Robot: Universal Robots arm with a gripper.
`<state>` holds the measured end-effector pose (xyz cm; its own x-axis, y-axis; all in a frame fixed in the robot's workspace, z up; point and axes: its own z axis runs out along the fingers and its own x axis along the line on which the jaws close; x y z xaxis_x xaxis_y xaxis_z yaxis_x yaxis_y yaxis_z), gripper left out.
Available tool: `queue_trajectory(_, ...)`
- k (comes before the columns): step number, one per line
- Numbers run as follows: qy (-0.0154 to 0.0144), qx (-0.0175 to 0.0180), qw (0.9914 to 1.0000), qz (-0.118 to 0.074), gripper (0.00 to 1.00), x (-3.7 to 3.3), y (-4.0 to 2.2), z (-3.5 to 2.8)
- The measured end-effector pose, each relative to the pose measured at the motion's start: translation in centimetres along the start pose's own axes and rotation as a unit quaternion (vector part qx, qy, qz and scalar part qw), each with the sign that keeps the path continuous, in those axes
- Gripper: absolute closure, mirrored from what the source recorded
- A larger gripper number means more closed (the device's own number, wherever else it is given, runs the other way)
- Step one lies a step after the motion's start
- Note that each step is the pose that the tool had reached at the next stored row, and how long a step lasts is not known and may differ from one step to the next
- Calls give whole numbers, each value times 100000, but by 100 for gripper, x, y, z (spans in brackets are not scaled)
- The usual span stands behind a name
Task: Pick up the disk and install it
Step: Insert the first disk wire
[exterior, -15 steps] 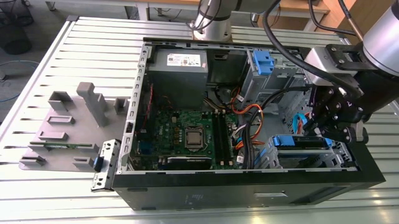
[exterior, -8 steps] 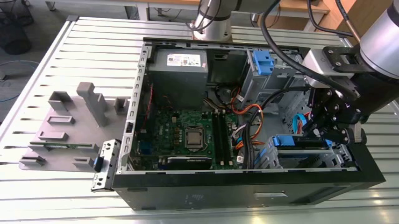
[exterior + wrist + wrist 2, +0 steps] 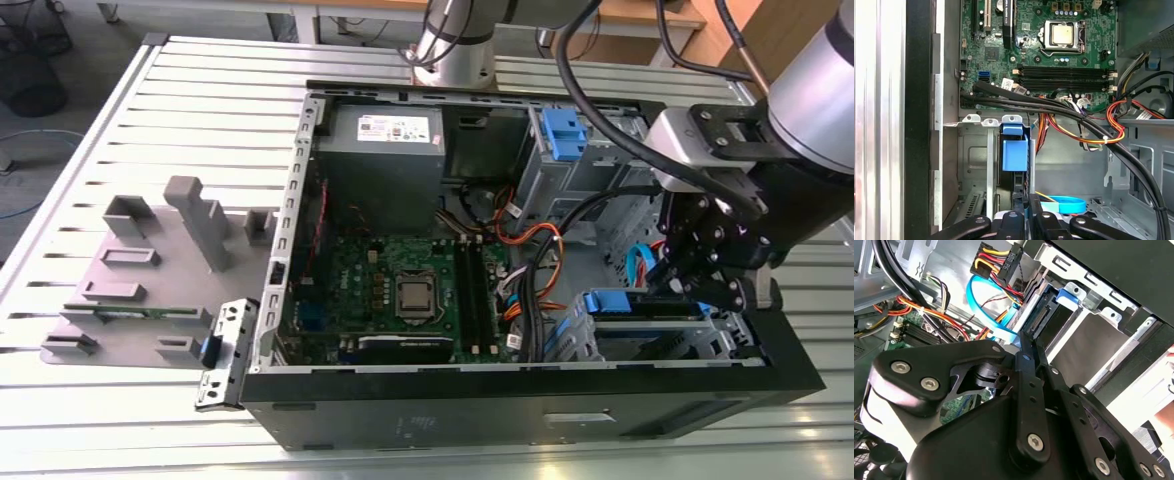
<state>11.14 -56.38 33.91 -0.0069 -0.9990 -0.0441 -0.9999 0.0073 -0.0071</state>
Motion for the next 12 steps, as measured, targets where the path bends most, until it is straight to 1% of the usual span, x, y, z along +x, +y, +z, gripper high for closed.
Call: queue_trajectory(12,-12,0,100000,-4,84,9,-2,20)
